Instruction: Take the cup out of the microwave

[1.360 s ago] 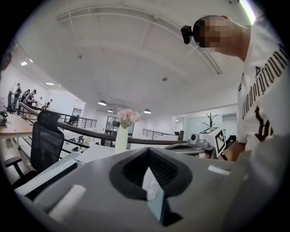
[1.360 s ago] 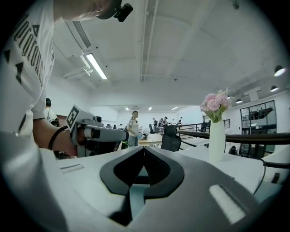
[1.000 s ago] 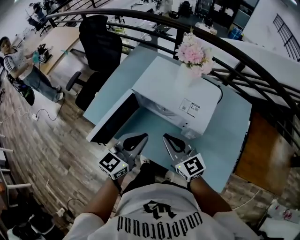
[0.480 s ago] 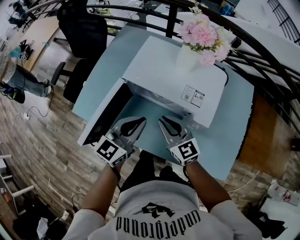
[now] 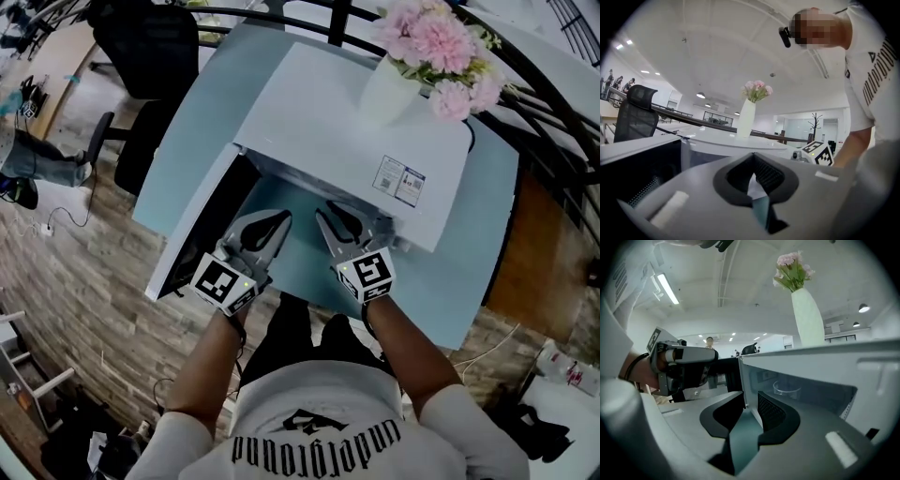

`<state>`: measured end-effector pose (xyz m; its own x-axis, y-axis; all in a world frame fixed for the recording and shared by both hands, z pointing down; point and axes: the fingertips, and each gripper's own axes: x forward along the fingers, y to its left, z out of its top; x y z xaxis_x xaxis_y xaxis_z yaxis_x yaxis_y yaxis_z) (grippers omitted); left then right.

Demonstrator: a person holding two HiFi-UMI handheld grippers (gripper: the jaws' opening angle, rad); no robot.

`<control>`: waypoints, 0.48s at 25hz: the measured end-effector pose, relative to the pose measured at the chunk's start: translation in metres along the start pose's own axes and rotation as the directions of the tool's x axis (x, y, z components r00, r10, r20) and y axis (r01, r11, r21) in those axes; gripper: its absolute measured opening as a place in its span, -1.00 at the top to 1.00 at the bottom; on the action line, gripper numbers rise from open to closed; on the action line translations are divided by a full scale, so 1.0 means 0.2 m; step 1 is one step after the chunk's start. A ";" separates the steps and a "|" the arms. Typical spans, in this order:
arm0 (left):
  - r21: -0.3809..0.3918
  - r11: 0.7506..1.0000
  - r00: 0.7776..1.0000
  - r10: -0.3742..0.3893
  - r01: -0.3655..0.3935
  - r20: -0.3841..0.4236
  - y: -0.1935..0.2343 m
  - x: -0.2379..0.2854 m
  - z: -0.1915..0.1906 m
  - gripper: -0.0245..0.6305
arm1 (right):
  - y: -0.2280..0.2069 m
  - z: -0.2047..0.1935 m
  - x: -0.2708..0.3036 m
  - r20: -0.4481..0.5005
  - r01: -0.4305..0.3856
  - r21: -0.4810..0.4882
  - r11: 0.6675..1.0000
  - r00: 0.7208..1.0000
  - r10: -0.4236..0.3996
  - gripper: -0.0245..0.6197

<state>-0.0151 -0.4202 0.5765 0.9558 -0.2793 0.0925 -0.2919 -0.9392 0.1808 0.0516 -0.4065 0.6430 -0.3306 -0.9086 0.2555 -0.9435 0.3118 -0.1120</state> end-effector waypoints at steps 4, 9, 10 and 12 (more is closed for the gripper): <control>0.001 1.000 1.000 0.001 -0.001 -0.016 0.06 0.04 -0.08 0.78 | -0.07 -0.10 0.08 -0.013 0.040 0.029 0.999 0.999 -0.039 0.65; 0.011 1.000 0.999 -0.003 0.003 -0.033 0.13 0.10 -0.15 0.78 | -0.16 -0.16 0.17 -0.015 0.099 0.037 0.994 0.995 -0.098 0.60; 0.009 1.000 0.999 -0.004 0.004 -0.035 0.14 0.10 -0.16 0.78 | -0.17 -0.18 0.18 -0.015 0.114 0.038 0.993 0.993 -0.114 0.60; 0.002 1.000 0.999 -0.005 0.005 -0.039 0.17 0.11 -0.18 0.78 | -0.20 -0.20 0.21 -0.018 0.138 0.044 0.989 0.990 -0.137 0.57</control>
<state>-0.0047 -0.4504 0.6198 0.9550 -0.2670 0.1296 -0.2873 -0.9409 0.1791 0.0740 -0.4451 0.6966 -0.1985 -0.9375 0.2858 -0.9782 0.1711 -0.1180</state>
